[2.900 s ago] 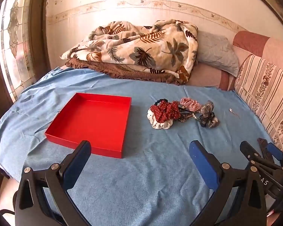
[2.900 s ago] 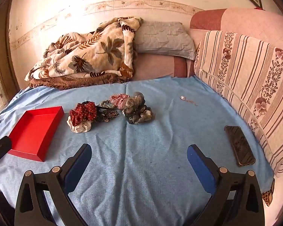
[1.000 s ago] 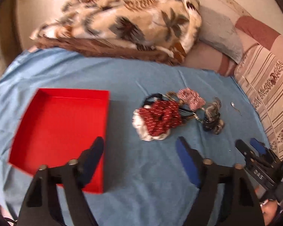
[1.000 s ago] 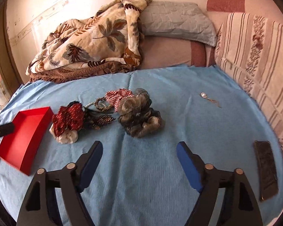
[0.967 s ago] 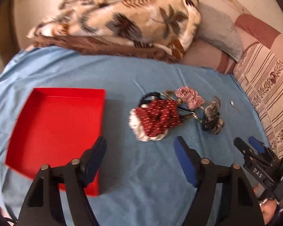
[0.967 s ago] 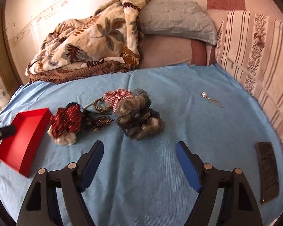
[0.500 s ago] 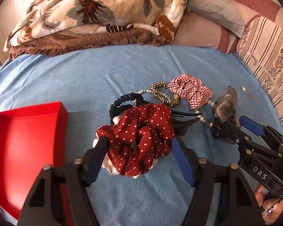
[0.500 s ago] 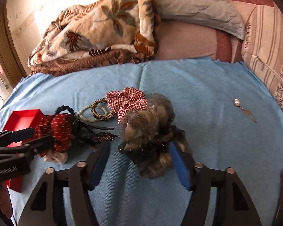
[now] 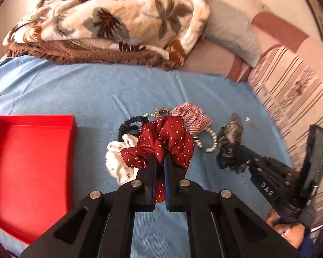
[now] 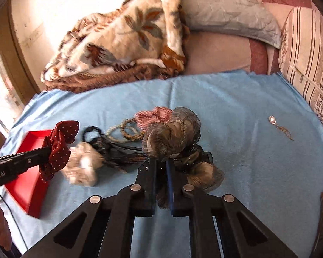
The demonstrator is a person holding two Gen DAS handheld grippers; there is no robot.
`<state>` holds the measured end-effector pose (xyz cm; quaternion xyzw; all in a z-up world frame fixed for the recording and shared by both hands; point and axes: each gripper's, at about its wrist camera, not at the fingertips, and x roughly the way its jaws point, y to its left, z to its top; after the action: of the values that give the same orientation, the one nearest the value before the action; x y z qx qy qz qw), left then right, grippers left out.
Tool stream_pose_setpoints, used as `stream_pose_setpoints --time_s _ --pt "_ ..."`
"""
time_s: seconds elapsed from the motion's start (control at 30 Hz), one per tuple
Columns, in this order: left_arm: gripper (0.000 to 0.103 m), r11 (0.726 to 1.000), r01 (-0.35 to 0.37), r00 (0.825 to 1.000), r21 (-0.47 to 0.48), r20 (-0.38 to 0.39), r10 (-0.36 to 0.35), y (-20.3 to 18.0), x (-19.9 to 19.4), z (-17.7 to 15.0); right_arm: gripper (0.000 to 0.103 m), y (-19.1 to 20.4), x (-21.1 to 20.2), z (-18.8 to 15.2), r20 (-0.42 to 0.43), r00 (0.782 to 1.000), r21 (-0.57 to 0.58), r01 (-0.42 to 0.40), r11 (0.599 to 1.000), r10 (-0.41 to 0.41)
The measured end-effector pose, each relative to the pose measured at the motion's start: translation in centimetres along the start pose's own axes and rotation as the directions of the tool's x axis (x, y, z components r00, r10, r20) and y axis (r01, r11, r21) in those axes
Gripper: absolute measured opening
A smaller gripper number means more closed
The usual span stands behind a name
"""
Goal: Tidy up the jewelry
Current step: 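Grasp red polka-dot scrunchie with left tool while right tool grasps grey sheer scrunchie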
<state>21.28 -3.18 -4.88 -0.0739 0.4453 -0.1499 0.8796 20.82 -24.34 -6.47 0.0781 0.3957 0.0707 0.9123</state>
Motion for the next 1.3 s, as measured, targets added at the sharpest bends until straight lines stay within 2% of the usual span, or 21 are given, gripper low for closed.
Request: stream_pose_setpoints --time_s 0.17,0.3,0.47,0.6,0.8,0.93,1.0,1.1,1.17,1.2,1.23,1.3 --pt "0.006 0.999 -0.015 0.998 -0.031 0.054 0.017 2.8 -5.1 -0.2 0.009 3.2 -3.1 0.6 0.012 0.996 -0.028 -0.086 0.996 0.087" --pt "0.006 0.992 -0.104 0.991 -0.069 0.082 0.109 7.0 -7.7 -0.3 0.009 7.3 -3.9 1.1 -0.007 0.985 -0.066 -0.171 0.983 0.171" --pt "0.006 0.963 -0.21 0.973 -0.171 0.058 0.223 14.3 -8.7 -0.5 0.009 13.7 -2.8 1.5 -0.067 0.958 -0.116 -0.286 0.951 0.28" --pt "0.006 0.935 -0.301 0.951 -0.188 0.008 0.308 19.2 -7.3 -0.1 0.01 19.3 -0.3 2.0 -0.138 0.929 -0.145 -0.363 0.92 0.345" --pt "0.007 0.907 -0.369 0.929 -0.204 -0.053 0.366 24.8 -3.9 0.7 0.01 26.0 5.8 2.3 -0.231 0.909 -0.188 -0.391 0.901 0.346" --pt "0.007 0.888 -0.41 0.912 -0.208 -0.074 0.404 27.2 -2.5 0.9 0.01 27.8 9.8 1.9 -0.283 0.911 -0.199 -0.363 0.91 0.301" --pt "0.01 0.885 -0.415 0.909 -0.21 -0.063 0.411 27.9 -2.3 1.2 0.01 28.2 11.5 1.9 -0.301 0.913 -0.204 -0.345 0.916 0.277" --pt "0.018 0.882 -0.422 0.905 -0.208 -0.05 0.422 28.5 -2.3 1.6 0.013 28.7 12.7 1.5 -0.315 0.916 -0.221 -0.327 0.919 0.25" --pt "0.034 0.882 -0.421 0.905 -0.213 -0.032 0.424 28.6 -2.9 1.6 0.014 29.0 13.0 1.3 -0.309 0.922 -0.232 -0.313 0.921 0.235" --pt "0.038 0.882 -0.418 0.905 -0.216 -0.023 0.424 28.4 -3.3 1.6 0.024 29.1 12.9 1.3 -0.307 0.922 -0.231 -0.313 0.921 0.236" --pt "0.043 0.883 -0.414 0.906 -0.222 -0.009 0.422 28.3 -3.9 1.6 0.039 29.1 12.7 1.4 -0.304 0.923 -0.229 -0.312 0.922 0.237" --pt "0.045 0.881 -0.413 0.905 -0.229 0.007 0.426 27.9 -4.9 1.6 0.053 29.2 12.0 1.6 -0.281 0.929 -0.229 -0.308 0.923 0.24"
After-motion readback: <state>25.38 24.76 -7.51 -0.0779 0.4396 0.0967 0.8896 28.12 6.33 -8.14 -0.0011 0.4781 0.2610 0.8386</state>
